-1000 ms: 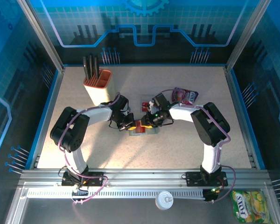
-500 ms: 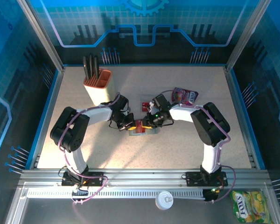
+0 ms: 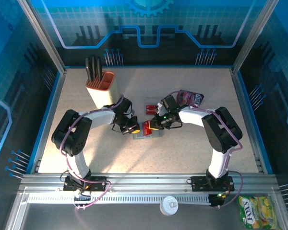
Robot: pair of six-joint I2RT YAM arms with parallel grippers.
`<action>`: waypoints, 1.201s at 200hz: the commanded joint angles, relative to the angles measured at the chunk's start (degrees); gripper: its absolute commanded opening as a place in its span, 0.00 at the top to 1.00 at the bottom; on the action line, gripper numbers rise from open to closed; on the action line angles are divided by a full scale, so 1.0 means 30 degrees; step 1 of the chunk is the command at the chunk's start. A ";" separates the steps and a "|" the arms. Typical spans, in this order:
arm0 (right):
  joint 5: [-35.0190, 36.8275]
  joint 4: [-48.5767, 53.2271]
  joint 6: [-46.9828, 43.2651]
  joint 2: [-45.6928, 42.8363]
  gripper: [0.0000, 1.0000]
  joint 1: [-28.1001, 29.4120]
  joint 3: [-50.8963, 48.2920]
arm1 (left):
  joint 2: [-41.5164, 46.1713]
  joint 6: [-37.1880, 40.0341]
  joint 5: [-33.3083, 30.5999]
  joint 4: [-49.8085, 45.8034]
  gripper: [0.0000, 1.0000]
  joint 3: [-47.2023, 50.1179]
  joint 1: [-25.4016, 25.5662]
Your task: Take the credit cards out of the card holder
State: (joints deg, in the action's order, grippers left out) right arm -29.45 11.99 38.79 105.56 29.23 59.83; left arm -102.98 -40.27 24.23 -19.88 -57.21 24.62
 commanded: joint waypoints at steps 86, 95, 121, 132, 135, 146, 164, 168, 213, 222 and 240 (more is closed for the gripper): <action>0.1704 0.4602 -0.3082 -0.2432 0.95 -0.1012 0.1770 | 0.0635 0.0386 0.0156 -0.1108 1.00 -0.1236 -0.0272; 0.2109 0.5359 -0.3788 -0.2430 0.95 -0.1100 0.2317 | 0.0665 0.0412 0.0141 -0.1208 1.00 -0.1362 -0.0296; 0.3108 0.7558 -0.6757 -0.2224 0.96 -0.1248 0.4074 | 0.0795 0.0417 0.0160 -0.1585 1.00 -0.1591 -0.0385; 0.3423 0.8215 -0.8461 -0.2169 0.96 -0.1248 0.4698 | 0.0947 0.0401 0.0157 -0.1794 1.00 -0.1691 -0.0434; 0.3543 0.8355 -0.8902 -0.2168 0.96 -0.1234 0.4848 | 0.1007 0.0374 0.0153 -0.1835 1.00 -0.1715 -0.0453; 0.4048 0.8915 -1.0673 -0.2060 0.96 -0.1227 0.5375 | 0.1151 0.0358 0.0138 -0.1968 1.00 -0.1745 -0.0510; 0.5410 1.0021 -1.3535 -0.1740 0.98 -0.1179 0.6468 | 0.1510 0.0365 0.0058 -0.2288 1.00 -0.1904 -0.0589; 0.5616 1.0234 -1.4195 -0.1653 0.98 -0.1162 0.6695 | 0.1583 0.0400 0.0040 -0.2365 1.00 -0.1934 -0.0632; 0.6711 1.2019 -2.1516 -0.0471 0.98 -0.1103 0.9229 | 0.2229 0.0445 -0.0028 -0.2632 1.00 -0.2044 -0.1101; 0.6712 1.2674 -2.3021 -0.0079 0.98 -0.1084 0.9965 | 0.2275 0.0438 0.0030 -0.2619 1.00 -0.2053 -0.1139; 0.7309 1.3764 -2.5978 0.0722 1.00 -0.0805 1.1178 | 0.2406 0.0429 0.0155 -0.2545 1.00 -0.2080 -0.1193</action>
State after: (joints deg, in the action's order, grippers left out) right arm -10.39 46.28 -21.43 104.57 26.09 88.55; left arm -97.51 -40.05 24.21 -25.45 -61.82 21.52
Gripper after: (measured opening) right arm 0.064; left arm 0.051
